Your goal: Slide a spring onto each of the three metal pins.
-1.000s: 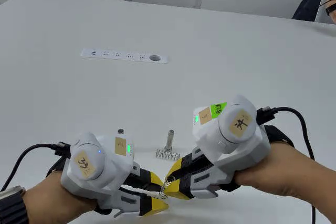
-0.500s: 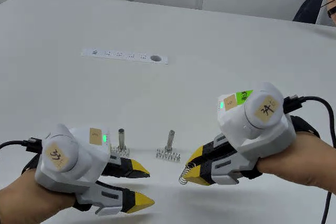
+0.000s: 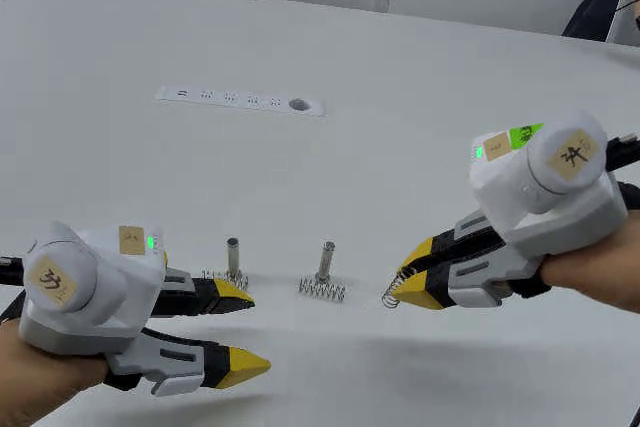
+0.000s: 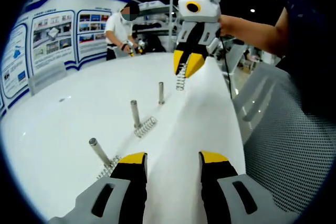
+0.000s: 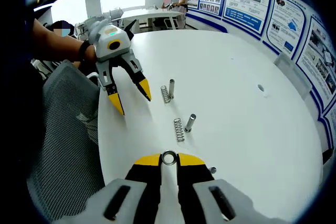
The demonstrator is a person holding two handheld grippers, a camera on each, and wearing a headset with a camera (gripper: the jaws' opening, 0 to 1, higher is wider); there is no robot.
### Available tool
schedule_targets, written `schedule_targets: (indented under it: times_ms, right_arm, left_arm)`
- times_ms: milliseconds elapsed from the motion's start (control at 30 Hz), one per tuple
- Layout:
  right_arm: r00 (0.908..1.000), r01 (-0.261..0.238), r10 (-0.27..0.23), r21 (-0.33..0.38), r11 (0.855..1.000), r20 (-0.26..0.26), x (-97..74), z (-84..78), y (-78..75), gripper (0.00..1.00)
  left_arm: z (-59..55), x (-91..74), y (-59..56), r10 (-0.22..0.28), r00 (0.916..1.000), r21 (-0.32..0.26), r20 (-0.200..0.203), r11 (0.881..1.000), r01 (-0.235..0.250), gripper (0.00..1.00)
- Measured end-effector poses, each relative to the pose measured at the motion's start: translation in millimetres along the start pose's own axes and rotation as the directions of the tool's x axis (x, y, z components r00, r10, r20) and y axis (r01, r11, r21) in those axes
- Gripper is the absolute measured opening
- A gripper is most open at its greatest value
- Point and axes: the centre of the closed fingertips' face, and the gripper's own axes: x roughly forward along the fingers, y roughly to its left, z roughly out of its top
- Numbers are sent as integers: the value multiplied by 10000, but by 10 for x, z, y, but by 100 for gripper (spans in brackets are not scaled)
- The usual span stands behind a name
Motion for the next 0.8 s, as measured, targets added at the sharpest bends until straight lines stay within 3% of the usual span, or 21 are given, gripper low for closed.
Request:
schedule_targets:
  times_ms: [400, 800]
  right_arm:
    - [9933, 1112, -1103, 234, 9935, -358, -209, -95, -407, 12]
    - [9901, 1271, -1253, 253, 9916, -635, -82, -147, -552, 12]
  left_arm:
    - [-24, 9, -26, 62, 10000, -287, 34, 9996, -61, 45]
    - [-29, -4, -33, 105, 9999, -390, 62, 9992, -102, 46]
